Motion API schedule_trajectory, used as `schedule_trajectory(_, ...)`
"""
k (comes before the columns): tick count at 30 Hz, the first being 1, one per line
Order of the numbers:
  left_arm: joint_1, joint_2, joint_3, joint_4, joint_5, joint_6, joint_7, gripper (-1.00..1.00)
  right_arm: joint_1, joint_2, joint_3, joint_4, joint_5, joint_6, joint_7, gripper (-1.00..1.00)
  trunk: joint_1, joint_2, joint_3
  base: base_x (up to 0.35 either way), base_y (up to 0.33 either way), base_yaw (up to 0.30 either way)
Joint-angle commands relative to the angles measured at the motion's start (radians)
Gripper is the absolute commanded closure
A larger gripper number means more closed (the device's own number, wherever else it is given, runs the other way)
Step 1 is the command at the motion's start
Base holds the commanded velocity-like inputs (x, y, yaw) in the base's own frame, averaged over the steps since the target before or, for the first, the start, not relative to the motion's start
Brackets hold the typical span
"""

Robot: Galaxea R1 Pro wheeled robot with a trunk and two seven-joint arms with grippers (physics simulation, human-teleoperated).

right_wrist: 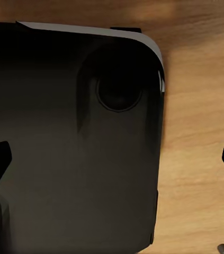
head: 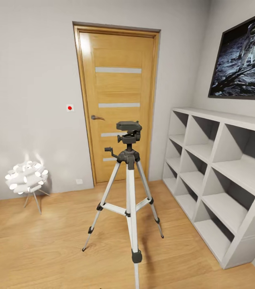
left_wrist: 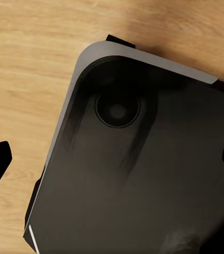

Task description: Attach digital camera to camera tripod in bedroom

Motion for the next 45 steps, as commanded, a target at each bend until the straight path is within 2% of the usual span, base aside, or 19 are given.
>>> schedule_trajectory(1,0.000,0.000,0.001,-0.001,0.003,-0.002,0.000,-1.00,0.000,-0.001,-0.001,0.000,0.006,-0.002,0.001,-1.00,0.000,0.000,-0.001,0.000,0.000,0.000)
schedule_trajectory(14,0.000,0.000,0.001,-0.001,0.004,-0.002,0.000,-1.00,0.000,0.000,0.002,0.000,0.006,-0.002,0.008,-1.00,0.000,0.000,-0.001,-0.004,0.000,0.000)
schedule_trajectory(25,0.000,0.000,0.001,-0.002,0.005,-0.002,0.000,-1.00,0.000,-0.001,0.002,0.000,0.006,-0.002,0.009,-1.00,0.000,0.000,-0.001,-0.135,0.000,0.000)
schedule_trajectory(45,0.000,-0.001,0.003,-0.002,0.004,-0.003,0.002,-1.00,0.000,-0.003,0.003,0.000,0.006,-0.003,0.009,-1.00,0.000,0.000,-0.001,-0.006,0.000,0.000)
